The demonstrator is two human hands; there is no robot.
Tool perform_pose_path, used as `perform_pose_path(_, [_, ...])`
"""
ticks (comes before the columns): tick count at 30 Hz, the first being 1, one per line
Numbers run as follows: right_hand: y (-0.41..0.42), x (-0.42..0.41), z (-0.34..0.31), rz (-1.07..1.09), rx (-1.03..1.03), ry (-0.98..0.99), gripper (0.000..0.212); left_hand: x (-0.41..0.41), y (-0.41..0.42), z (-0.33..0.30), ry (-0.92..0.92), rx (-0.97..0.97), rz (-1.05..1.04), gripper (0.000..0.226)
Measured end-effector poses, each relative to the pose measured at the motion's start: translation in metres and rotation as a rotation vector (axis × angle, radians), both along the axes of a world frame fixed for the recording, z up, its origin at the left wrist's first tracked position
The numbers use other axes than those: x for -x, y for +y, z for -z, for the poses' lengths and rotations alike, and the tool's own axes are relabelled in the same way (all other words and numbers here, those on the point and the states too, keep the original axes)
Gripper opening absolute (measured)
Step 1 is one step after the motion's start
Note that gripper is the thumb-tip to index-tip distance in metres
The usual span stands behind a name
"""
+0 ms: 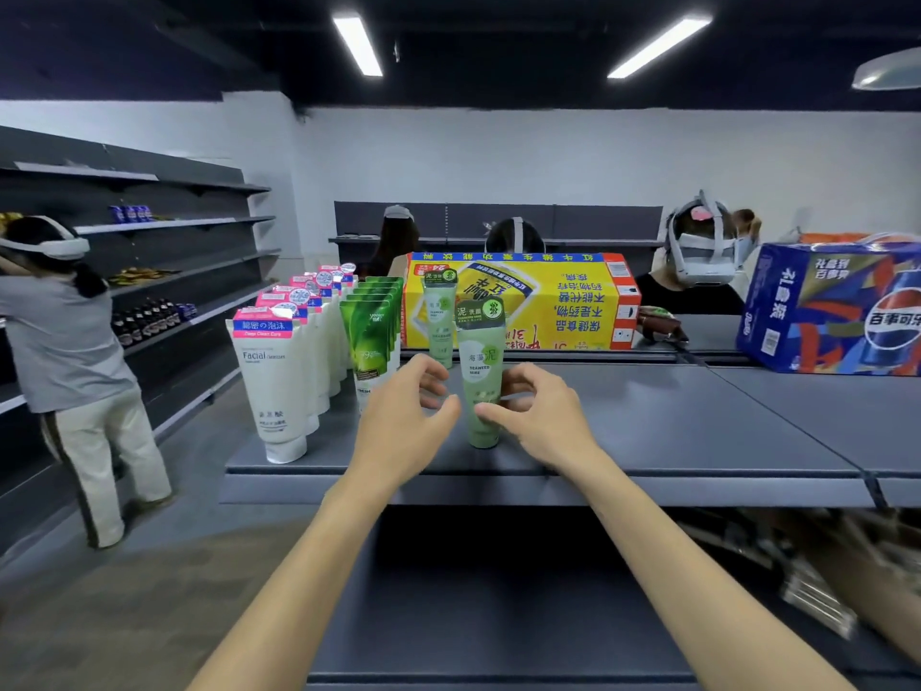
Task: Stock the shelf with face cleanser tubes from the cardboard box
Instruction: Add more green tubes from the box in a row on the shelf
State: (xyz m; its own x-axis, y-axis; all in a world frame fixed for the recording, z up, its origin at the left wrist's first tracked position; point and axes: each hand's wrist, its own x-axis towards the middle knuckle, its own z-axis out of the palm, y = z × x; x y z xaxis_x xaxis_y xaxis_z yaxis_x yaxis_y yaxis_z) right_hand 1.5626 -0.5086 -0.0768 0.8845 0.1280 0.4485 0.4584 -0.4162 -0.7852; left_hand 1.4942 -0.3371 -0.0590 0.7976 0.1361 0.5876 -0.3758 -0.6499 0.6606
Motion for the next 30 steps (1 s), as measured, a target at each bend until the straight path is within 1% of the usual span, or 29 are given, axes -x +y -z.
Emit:
perform_pose_path(4, [0.017,-0.018,0.002,-0.012,-0.017,-0.002,0.030,-0.017,0.007,0.001,-0.056,0.014,-0.075,0.017])
perform_pose_path(8, [0.035,-0.042,-0.001,0.003,-0.018,-0.001,0.031,-0.035,0.014,0.004,-0.058,-0.035,-0.109,0.020])
perform_pose_path(15, [0.060,-0.088,-0.001,0.018,-0.003,0.003,0.030,-0.054,0.011,0.027,-0.064,-0.059,-0.078,0.019])
perform_pose_path(19, [0.071,-0.108,-0.001,0.018,-0.032,0.015,0.032,-0.064,0.011,0.028,-0.081,-0.056,-0.087,0.020])
perform_pose_path(23, [0.076,-0.123,-0.002,0.023,-0.041,0.026,0.032,-0.070,0.008,0.032,-0.121,-0.050,-0.112,0.023])
perform_pose_path(30, [0.083,-0.139,-0.003,0.061,-0.048,0.025,0.030,-0.072,0.009,0.040,-0.115,0.001,-0.103,0.021])
